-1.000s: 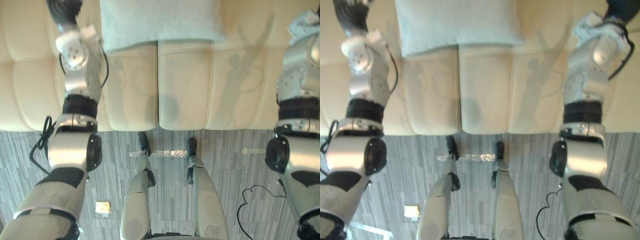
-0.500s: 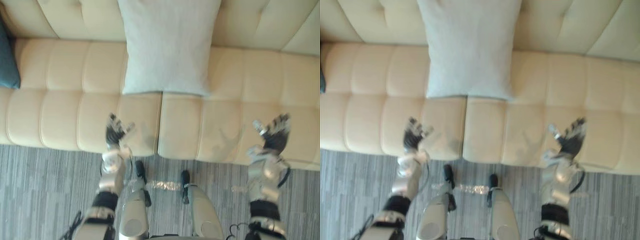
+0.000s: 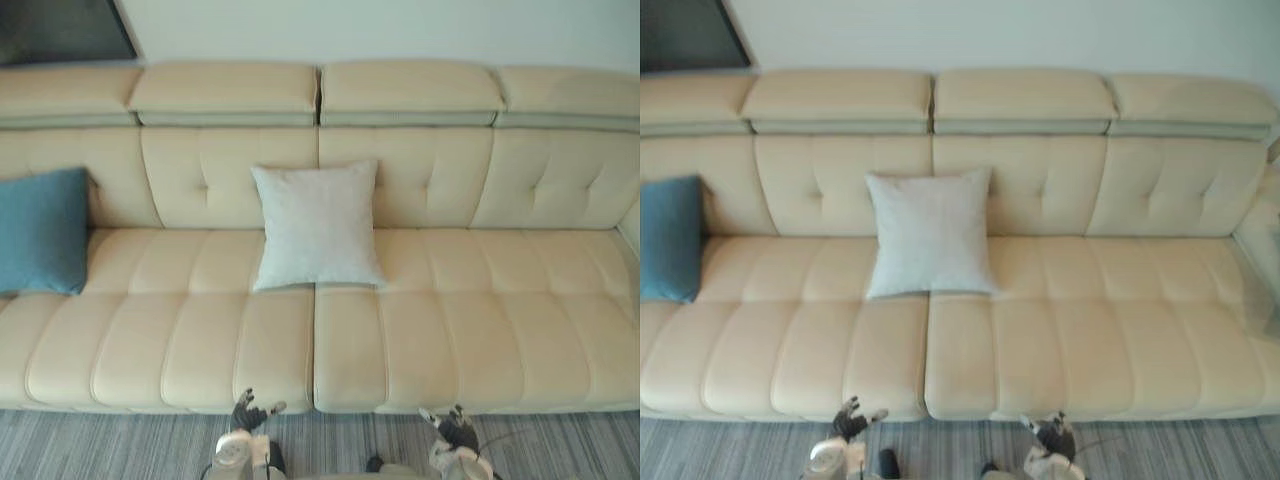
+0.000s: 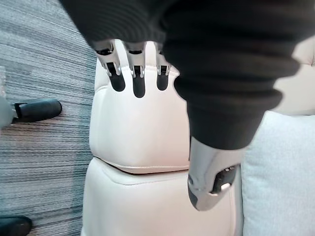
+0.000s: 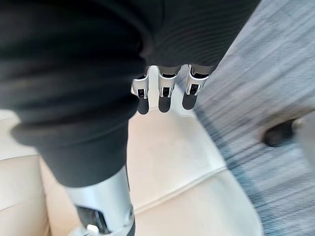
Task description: Pick up cushions and gather them together orderly.
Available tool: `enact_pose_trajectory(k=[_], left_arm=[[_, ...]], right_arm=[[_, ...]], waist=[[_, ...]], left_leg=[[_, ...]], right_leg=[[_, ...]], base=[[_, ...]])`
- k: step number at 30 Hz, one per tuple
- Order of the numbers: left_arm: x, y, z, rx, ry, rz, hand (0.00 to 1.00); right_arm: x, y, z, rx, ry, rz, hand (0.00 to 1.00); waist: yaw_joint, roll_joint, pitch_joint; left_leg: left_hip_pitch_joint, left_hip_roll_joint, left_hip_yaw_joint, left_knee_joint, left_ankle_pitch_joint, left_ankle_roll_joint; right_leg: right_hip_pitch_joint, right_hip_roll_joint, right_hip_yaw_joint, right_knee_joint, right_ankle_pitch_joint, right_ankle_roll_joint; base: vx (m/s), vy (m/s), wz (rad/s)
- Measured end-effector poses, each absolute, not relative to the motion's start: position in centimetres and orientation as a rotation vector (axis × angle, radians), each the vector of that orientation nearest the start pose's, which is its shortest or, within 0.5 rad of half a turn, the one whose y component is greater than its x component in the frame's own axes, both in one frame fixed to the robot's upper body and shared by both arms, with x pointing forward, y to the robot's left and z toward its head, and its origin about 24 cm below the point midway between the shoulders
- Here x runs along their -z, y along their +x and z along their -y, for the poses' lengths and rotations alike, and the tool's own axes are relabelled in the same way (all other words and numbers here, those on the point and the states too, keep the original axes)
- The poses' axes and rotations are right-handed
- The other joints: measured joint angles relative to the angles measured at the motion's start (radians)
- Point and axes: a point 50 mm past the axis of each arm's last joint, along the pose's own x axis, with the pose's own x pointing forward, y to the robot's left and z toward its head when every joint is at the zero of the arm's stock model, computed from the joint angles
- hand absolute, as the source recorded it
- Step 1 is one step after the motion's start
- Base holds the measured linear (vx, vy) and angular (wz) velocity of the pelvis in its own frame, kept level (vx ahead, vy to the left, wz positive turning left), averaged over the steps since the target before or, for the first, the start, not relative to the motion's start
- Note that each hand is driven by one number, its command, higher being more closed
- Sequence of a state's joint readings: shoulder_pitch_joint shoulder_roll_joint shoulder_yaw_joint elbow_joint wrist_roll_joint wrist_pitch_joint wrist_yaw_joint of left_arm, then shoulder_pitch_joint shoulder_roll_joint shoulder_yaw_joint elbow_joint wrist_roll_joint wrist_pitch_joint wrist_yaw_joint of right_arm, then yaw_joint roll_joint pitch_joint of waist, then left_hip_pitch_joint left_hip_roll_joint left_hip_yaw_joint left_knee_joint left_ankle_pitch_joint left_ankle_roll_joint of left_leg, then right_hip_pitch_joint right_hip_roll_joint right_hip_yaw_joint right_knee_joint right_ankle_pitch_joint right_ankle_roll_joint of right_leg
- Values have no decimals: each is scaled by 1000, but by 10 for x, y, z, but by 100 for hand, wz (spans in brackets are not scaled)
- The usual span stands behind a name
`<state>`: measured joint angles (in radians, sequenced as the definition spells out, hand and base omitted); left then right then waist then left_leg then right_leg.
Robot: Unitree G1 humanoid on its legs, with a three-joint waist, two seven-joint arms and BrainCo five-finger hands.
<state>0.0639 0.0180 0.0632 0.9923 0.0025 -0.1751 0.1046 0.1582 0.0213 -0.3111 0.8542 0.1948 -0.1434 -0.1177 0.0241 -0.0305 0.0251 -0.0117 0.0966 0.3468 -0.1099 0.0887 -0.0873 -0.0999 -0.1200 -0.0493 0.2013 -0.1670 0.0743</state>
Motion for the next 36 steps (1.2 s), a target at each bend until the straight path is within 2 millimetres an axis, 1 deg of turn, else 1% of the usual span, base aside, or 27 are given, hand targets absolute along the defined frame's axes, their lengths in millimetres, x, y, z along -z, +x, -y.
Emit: enact_pose_trajectory(k=[2, 4, 8, 10, 11, 12, 13, 14, 15, 16, 17, 18, 19, 20, 21, 22, 23, 25, 26, 28, 29, 30, 31, 33, 34, 35, 36], left_arm=[[150, 123, -172, -169, 48, -904, 0], [150, 124, -173, -169, 59, -906, 0], [148, 129, -176, -161, 83, -896, 0], [143, 144, -182, -165, 101, -864, 0], [142, 145, -182, -168, 99, -862, 0], [140, 151, -178, -170, 82, -840, 0], [138, 154, -182, -198, 69, -829, 0], [137, 155, -182, -204, 65, -827, 0], [134, 159, -184, -228, 47, -807, 0], [137, 155, -173, -222, 12, -818, 0], [136, 157, -173, -226, 7, -810, 0], [132, 164, -175, -232, 9, -780, 0], [131, 167, -175, -233, 7, -772, 0], [129, 172, -172, -222, 3, -760, 0], [129, 174, -166, -196, 5, -765, 0], [129, 174, -163, -188, 3, -767, 0], [131, 171, -153, -160, -5, -782, 0], [133, 168, -150, -145, -2, -791, 0], [135, 164, -147, -129, 2, -801, 0], [136, 161, -145, -125, -4, -815, 0], [136, 161, -145, -126, -4, -815, 0], [136, 161, -146, -127, -4, -817, 0], [136, 161, -146, -128, -5, -818, 0], [137, 159, -145, -128, -7, -829, 0], [138, 157, -150, -136, 1, -837, 0], [139, 156, -150, -137, 2, -837, 0], [139, 155, -156, -150, 11, -841, 0]], right_arm=[[146, 100, 205, 560, 246, -863, 0], [148, 99, 201, 549, 256, -888, 0], [145, 116, 193, 498, 249, -860, 0], [143, 127, 184, 476, 264, -841, 0], [143, 127, 185, 476, 264, -842, 0], [143, 128, 185, 475, 262, -845, 0], [144, 128, 181, 463, 262, -858, 0], [145, 127, 181, 463, 262, -863, 0], [146, 128, 178, 456, 266, -872, 0], [144, 130, 187, 467, 243, -863, 0], [144, 131, 185, 461, 242, -865, 0], [143, 137, 179, 437, 244, -859, 0], [143, 137, 178, 435, 245, -860, 0], [141, 144, 178, 429, 245, -846, 0], [137, 152, 181, 430, 237, -820, 0], [137, 153, 182, 431, 234, -816, 0], [138, 148, 185, 446, 224, -828, 0], [141, 140, 185, 455, 224, -851, 0], [145, 131, 184, 462, 228, -875, 0], [146, 126, 186, 477, 231, -888, 0], [146, 126, 186, 477, 231, -888, 0], [145, 127, 188, 480, 231, -880, 0], [145, 127, 188, 480, 231, -880, 0], [145, 129, 188, 478, 233, -873, 0], [146, 126, 180, 469, 258, -884, 0], [147, 126, 180, 469, 259, -885, 0], [147, 124, 178, 474, 272, -890, 0]], waist=[[0, 0, 0], [2, -7, 9], [6, -24, 21], [4, -51, 40], [4, -50, 40], [11, -33, 45], [9, -50, 47], [8, -55, 46], [21, -74, 53], [44, -25, 23], [55, -31, 27], [57, -43, 41], [58, -51, 42], [65, -57, 48], [66, -34, 65], [65, -25, 72], [54, 8, 93], [48, 12, 94], [37, 4, 97], [35, -2, 101], [35, -2, 101], [36, 1, 99], [37, 3, 99], [36, 21, 97], [29, 8, 92], [29, 6, 91], [30, -8, 77]], left_leg=[[1, -2, 4, 0, 0, 0], [15, -4, 24, 0, -1, 3], [5, -5, 61, 6, -8, 13], [-53, -1, 64, 66, -19, 29], [-58, 3, 57, 71, -19, 29], [-76, 42, 54, 88, -14, 43], [-111, 51, 53, 169, -32, 42], [-122, 54, 50, 199, -46, 43], [-171, 56, 47, 322, -122, 60], [-192, 68, 41, 303, -126, 84], [-184, 70, 69, 302, -122, 74], [-206, 68, 84, 338, -115, 78], [-217, 69, 86, 349, -116, 79], [-261, 79, 99, 383, -118, 79], [-283, 93, 98, 400, -113, 73], [-284, 99, 98, 402, -111, 70], [-279, 121, 89, 403, -94, 62], [-274, 118, 73, 381, -72, 58], [-270, 115, 53, 364, -60, 56], [-272, 128, -6, 487, -151, 59], [-272, 129, -7, 491, -153, 58], [-265, 135, -68, 580, -225, 34], [-265, 134, -84, 592, -237, 29], [-256, 114, -157, 596, -302, -10], [-242, 97, -117, 565, -315, -10], [-241, 96, -114, 563, -315, -10], [-223, 79, -70, 536, -323, -1]], right_leg=[[6, 0, 7, -20, 13, 7], [27, 1, 27, -54, 43, 14], [-7, -5, 49, -49, 60, 16], [-40, -26, -17, -40, 79, -42], [-38, -22, -21, -47, 79, -56], [-34, -15, -82, -15, 54, -153], [-102, -55, -130, 230, 42, -97], [-109, -68, -141, 270, 32, -71], [-165, -81, -163, 330, 58, -23], [-89, -33, -139, 198, 47, 17], [-93, -38, -137, 243, 30, 30], [-75, -40, -127, 332, -62, 21], [-59, -32, -128, 309, -77, 14], [-37, -17, -141, 210, -95, -5], [-20, 5, -145, 138, -91, -12], [-12, 12, -147, 119, -89, -15], [7, 27, -166, 101, -72, -32], [10, 27, -182, 100, -67, -41], [10, 20, -205, 85, -58, -55], [-6, 17, -194, 87, -40, -59], [-6, 17, -193, 87, -39, -59], [-25, 16, -154, 90, -27, -49], [-27, 17, -145, 90, -26, -50], [-54, 30, -86, 87, -2, -25], [-52, 19, -51, 47, 26, 0], [-52, 17, -49, 43, 27, 0], [-49, 6, -14, -12, 72, 0]], base=[[-89, 44, -10], [-99, 72, -22], [-57, 39, -28], [-48, 22, 8], [33, -29, 11], [40, -68, 9], [45, -65, 13], [-11, -38, -15], [-73, 37, -48], [-94, 64, -75], [-80, 49, -59], [-24, 3, -36], [-56, -54, -31], [-161, -59, -32], [-161, -59, -32], [-280, -53, -11], [-213, -45, 9], [-198, -53, 24], [-152, -20, 23], [-126, 30, 1], [-107, 109, -39], [-71, 126, -39], [-106, 220, -60], [-105, 277, -68], [-84, 221, -54], [-48, 216, -63], [-19, 129, -61]])
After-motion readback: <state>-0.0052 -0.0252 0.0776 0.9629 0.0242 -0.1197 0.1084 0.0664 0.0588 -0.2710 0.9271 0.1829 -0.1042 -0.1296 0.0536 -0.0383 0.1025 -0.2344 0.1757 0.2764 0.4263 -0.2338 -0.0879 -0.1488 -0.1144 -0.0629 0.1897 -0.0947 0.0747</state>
